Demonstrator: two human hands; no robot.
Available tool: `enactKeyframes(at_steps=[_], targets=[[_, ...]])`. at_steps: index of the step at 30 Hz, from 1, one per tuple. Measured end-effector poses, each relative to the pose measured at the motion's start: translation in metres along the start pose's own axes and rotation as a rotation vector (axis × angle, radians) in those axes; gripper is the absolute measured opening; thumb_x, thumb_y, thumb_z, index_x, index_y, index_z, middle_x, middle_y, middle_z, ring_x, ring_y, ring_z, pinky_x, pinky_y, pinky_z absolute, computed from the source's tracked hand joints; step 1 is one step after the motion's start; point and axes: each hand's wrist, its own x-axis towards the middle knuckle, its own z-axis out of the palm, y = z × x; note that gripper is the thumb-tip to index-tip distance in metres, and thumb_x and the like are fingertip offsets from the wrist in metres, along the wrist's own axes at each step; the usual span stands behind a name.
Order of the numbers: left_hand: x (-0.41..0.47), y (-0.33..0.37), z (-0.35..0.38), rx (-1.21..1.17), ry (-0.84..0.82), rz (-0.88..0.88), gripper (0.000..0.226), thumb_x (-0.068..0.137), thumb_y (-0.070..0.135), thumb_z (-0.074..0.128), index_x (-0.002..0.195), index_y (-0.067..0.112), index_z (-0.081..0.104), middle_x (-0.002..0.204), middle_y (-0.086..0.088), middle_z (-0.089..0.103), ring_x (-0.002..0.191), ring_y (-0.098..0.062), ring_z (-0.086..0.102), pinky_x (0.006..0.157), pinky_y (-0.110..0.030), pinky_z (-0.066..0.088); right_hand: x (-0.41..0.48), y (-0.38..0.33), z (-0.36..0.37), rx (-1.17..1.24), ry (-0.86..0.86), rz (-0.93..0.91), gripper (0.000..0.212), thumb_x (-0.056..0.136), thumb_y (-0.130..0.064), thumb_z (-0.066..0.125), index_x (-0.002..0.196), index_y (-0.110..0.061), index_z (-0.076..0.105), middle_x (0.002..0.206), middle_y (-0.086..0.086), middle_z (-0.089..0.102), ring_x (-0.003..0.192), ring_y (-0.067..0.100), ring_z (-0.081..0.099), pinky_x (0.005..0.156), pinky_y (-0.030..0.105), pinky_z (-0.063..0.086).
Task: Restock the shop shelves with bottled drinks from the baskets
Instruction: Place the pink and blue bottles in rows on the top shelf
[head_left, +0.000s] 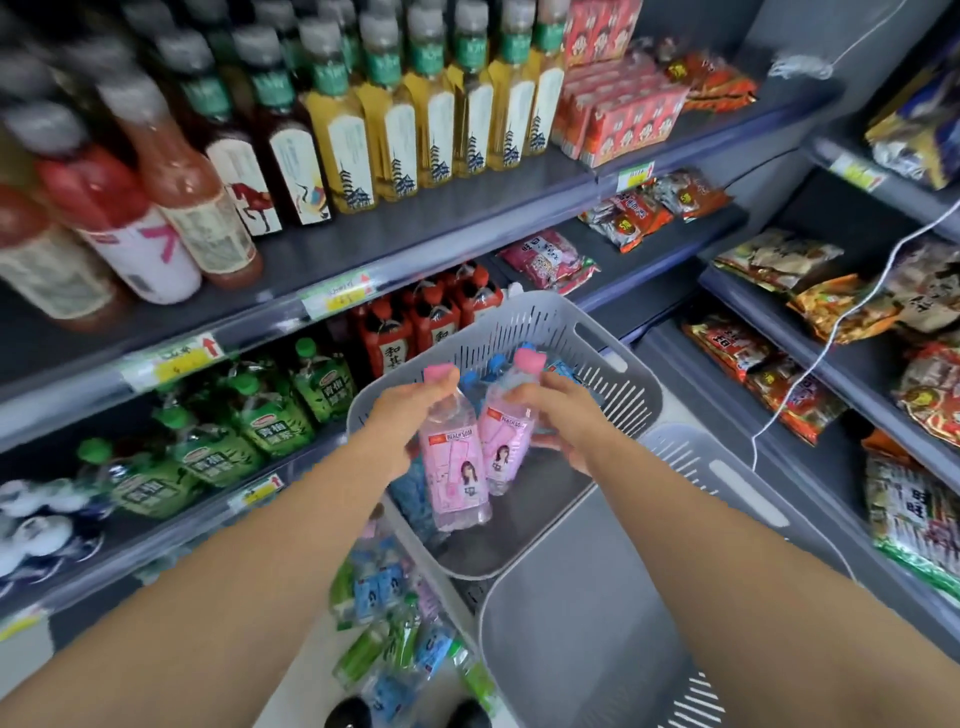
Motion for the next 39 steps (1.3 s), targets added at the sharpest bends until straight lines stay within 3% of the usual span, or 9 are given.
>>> enactKeyframes(at_steps=[3,9,14,19,23,27,30,35,39], targets=[[-0.023,0.022,-0.012,-0.158,0.012,-0.016,0.044,0.081,0.052,0.066,0.101,0.013,0.065,0.107,-0.011,0.069,0.102,-0.030,0.065,0.095,-0.047,0.050,-0.007,-0.022,0.020,0.053,-0.045,-0.032,0.048,0.078,-0.025,0.071,0.122,-0.016,0.058,0.115,0.009,0.067,0.096,0.024,0.065,0.075,0.033,0.051],[-0.070,0.054,-0.052,-0.290,0.052,-0.011,0.040,0.088,0.055,0.053,0.082,0.016,0.058,0.080,-0.007,0.063,0.065,-0.021,0.059,0.068,-0.035,0.051,-0.031,-0.051,0.077,0.056,-0.047,-0.076,0.045,0.081,-0.044,0.067,0.118,-0.019,0.058,0.110,0.008,0.068,0.086,0.022,0.064,0.077,0.035,0.049],[-0.122,0.071,-0.104,-0.231,-0.152,-0.074,0.013,0.086,0.021,0.060,0.080,0.010,0.055,0.075,-0.011,0.062,0.073,-0.026,0.061,0.085,-0.041,0.049,-0.063,-0.068,0.129,0.000,-0.103,-0.096,0.054,0.085,-0.059,0.059,0.119,-0.018,0.057,0.110,0.009,0.068,0.101,0.029,0.064,0.093,0.046,0.049],[-0.173,0.076,-0.164,-0.247,-0.111,0.021,0.016,0.090,0.017,0.062,0.103,0.009,0.059,0.088,-0.014,0.070,0.084,-0.028,0.067,0.075,-0.045,0.053,-0.110,-0.086,0.185,-0.115,-0.155,-0.154,0.101,0.048,-0.089,0.053,0.121,-0.019,0.058,0.114,0.003,0.066,0.106,0.026,0.060,0.094,0.048,0.049],[-0.213,0.077,-0.218,-0.287,-0.056,0.074,0.022,0.088,0.021,0.066,0.104,0.006,0.062,0.085,-0.014,0.073,0.072,-0.026,0.071,0.055,-0.039,0.056,-0.140,-0.103,0.232,-0.086,-0.285,-0.142,0.077,0.067,-0.075,0.060,0.113,-0.013,0.065,0.095,0.006,0.075,0.089,0.024,0.071,0.077,0.041,0.058],[-0.251,0.082,-0.269,-0.230,-0.014,0.214,0.027,0.090,0.018,0.063,0.112,0.002,0.063,0.111,-0.019,0.067,0.095,-0.031,0.066,0.074,-0.043,0.055,-0.168,-0.119,0.280,-0.164,-0.429,-0.181,0.063,0.070,-0.054,0.077,0.118,-0.016,0.059,0.100,0.005,0.074,0.096,0.024,0.070,0.089,0.046,0.054],[-0.279,0.086,-0.307,-0.173,0.048,0.312,0.019,0.087,0.014,0.067,0.102,0.003,0.064,0.098,-0.018,0.071,0.086,-0.029,0.069,0.072,-0.042,0.058,-0.191,-0.130,0.313,-0.155,-0.457,-0.233,0.061,0.072,-0.037,0.082,0.120,-0.012,0.052,0.096,0.006,0.075,0.091,0.022,0.071,0.078,0.042,0.058],[-0.324,0.093,-0.364,-0.163,0.212,0.474,0.046,0.073,0.014,0.080,0.112,0.008,0.056,0.103,-0.016,0.071,0.089,-0.029,0.071,0.075,-0.044,0.058,-0.231,-0.154,0.370,-0.127,-0.525,-0.351,0.047,0.071,-0.030,0.083,0.107,-0.014,0.057,0.087,0.006,0.076,0.080,0.020,0.073,0.065,0.035,0.057],[-0.364,0.102,-0.399,-0.144,0.266,0.619,0.051,0.059,0.013,0.084,0.105,0.010,0.062,0.090,-0.011,0.074,0.078,-0.025,0.072,0.064,-0.036,0.057,-0.268,-0.178,0.408,-0.114,-0.521,-0.479,0.057,0.064,-0.032,0.086,0.108,-0.012,0.057,0.081,0.001,0.076,0.073,0.015,0.073,0.055,0.028,0.054]])
